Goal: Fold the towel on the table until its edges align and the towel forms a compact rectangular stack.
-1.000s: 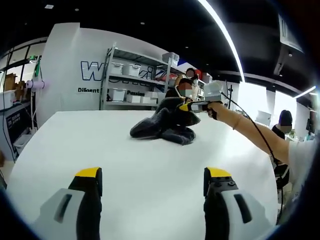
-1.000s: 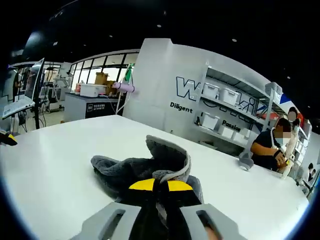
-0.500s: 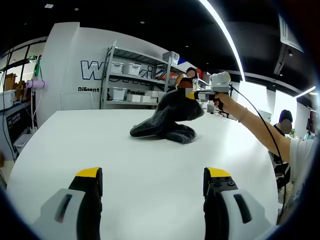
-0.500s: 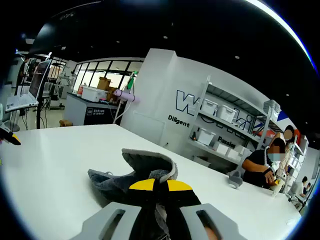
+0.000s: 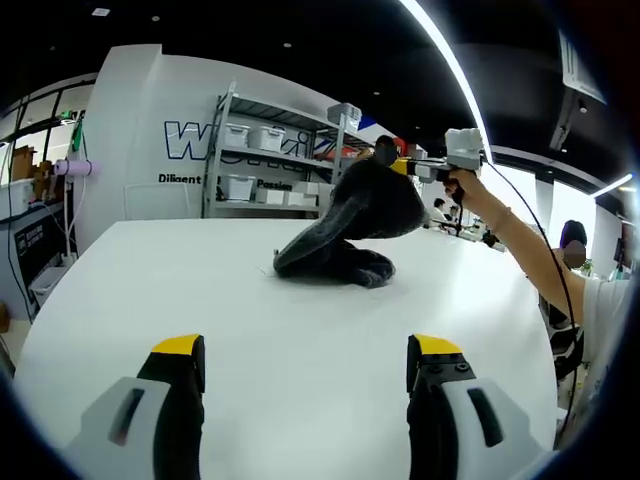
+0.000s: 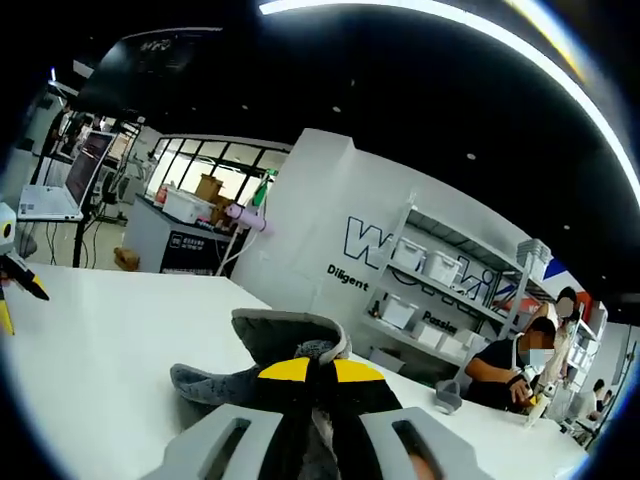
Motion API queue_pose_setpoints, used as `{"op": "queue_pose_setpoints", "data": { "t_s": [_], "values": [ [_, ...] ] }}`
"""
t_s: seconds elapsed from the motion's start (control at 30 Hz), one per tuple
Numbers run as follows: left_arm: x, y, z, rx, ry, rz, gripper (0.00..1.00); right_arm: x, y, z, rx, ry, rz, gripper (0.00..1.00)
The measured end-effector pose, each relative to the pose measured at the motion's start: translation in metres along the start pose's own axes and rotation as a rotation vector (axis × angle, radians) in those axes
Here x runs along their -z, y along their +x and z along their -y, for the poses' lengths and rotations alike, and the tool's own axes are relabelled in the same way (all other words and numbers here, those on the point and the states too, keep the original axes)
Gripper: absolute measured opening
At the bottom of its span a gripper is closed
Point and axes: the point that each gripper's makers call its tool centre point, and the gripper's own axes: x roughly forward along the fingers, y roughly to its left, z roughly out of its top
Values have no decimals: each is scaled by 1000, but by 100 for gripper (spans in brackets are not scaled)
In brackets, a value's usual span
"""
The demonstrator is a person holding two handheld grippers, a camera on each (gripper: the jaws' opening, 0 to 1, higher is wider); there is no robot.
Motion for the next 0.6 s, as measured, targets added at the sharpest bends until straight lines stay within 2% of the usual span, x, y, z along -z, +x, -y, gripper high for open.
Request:
{"op": "queue_pose_setpoints", "data": {
  "t_s": [0.1,0.13,0.23,0.3,0.6],
  "values": [
    [0,0,-1,-1,0,1,87,-12,-5,-4,-24,-12,40,6],
    [0,-1,-1,-2,1,1,87,-22,-5,-7,-51,-40,83,6],
    [-1,-2,-1,-3,0,5,87,-31,-11,-4,-33,-45,98,6],
    [-2,-2,-1,-2,-1,7,87,-42,-15,-3,-34,-35,136,6],
    [-6,-5,0,0,5,21,88,-83,-29,-15,-54,-66,241,6]
  ]
}}
